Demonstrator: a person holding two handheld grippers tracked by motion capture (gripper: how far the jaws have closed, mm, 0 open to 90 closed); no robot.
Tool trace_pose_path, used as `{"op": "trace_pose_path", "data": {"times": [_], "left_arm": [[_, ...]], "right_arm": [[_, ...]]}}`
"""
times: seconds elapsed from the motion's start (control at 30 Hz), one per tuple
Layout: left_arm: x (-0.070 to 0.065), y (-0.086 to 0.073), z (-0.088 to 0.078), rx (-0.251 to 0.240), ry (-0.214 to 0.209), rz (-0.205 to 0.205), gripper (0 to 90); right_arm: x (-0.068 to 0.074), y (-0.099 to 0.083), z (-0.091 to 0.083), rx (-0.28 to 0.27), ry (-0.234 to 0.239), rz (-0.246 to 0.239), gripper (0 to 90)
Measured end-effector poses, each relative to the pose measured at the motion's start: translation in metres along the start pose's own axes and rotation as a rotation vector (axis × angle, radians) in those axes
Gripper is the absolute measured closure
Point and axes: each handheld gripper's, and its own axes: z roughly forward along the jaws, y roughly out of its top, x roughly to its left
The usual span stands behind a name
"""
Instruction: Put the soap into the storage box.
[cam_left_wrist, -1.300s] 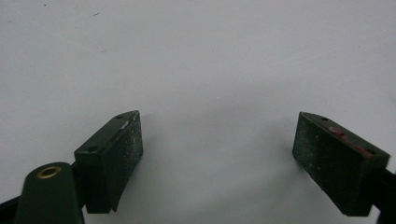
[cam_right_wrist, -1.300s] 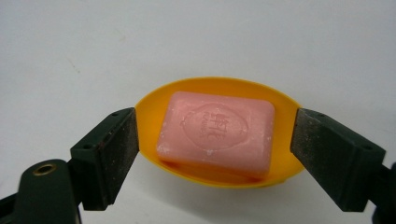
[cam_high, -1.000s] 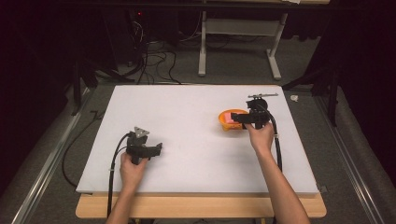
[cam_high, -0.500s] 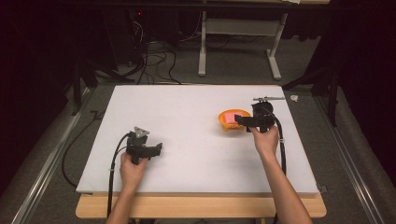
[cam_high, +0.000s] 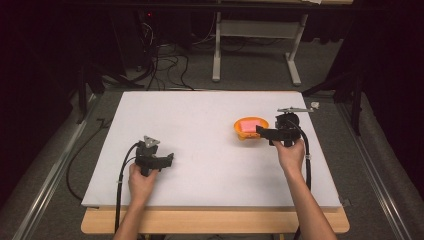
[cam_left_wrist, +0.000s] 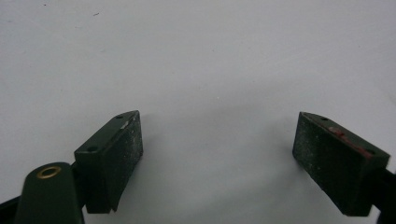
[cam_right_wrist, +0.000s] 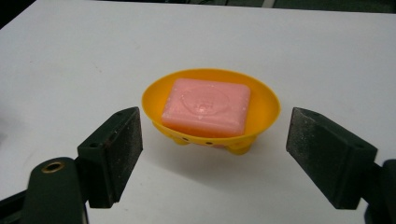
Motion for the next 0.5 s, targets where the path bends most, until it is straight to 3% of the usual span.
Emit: {"op": "trace_pose_path", "data": {"times": [0.5], "left_arm": [[0.0,0.0,0.0,0.0,0.0,0.0,16.6]], "right_arm": [[-0.004,-0.016,-0.014,-0.024,0.006,0.005,19.7]]}}
